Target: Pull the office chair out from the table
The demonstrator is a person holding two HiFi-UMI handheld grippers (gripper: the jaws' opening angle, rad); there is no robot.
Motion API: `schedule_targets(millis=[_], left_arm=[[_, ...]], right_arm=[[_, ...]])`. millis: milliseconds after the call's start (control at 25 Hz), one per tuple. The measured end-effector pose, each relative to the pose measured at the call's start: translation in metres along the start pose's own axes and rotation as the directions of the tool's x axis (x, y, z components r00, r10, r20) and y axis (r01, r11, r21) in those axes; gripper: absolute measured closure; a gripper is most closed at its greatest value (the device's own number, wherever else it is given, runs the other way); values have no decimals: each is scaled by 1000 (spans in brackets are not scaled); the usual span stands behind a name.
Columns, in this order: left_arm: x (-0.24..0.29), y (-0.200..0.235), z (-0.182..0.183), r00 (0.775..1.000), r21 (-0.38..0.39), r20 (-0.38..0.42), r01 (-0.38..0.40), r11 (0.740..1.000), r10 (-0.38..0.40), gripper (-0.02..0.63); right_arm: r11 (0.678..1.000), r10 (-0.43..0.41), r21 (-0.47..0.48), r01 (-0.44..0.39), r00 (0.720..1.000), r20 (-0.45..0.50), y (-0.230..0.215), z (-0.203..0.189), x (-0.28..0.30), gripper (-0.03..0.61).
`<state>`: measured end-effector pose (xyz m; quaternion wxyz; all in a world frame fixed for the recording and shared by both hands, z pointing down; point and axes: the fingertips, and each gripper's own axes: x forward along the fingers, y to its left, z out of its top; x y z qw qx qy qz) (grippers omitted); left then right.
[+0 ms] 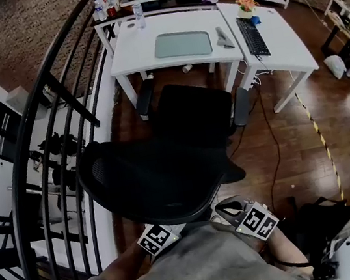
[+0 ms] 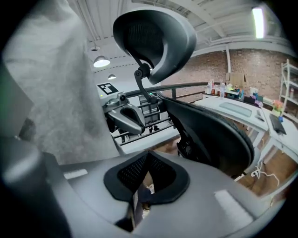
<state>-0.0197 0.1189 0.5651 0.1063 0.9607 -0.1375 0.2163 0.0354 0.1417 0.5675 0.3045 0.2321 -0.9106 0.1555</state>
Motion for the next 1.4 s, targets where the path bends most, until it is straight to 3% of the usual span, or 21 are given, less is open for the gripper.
schedule_targets(millis=[160, 440, 1400], left_arm=[[13, -15, 0, 1000, 5, 0, -2, 1000, 2, 611], [20, -26, 5, 1000, 27, 5, -20, 999, 20, 611], [25, -13, 14, 999, 18, 13, -51, 999, 50, 611]], right_arm=[[999, 10, 33, -11, 1000, 17, 0, -9, -2, 572], [1000, 29, 8, -29, 1000, 10, -3, -14, -8, 574], [998, 52, -29, -51, 999, 15, -14, -5, -7, 574]])
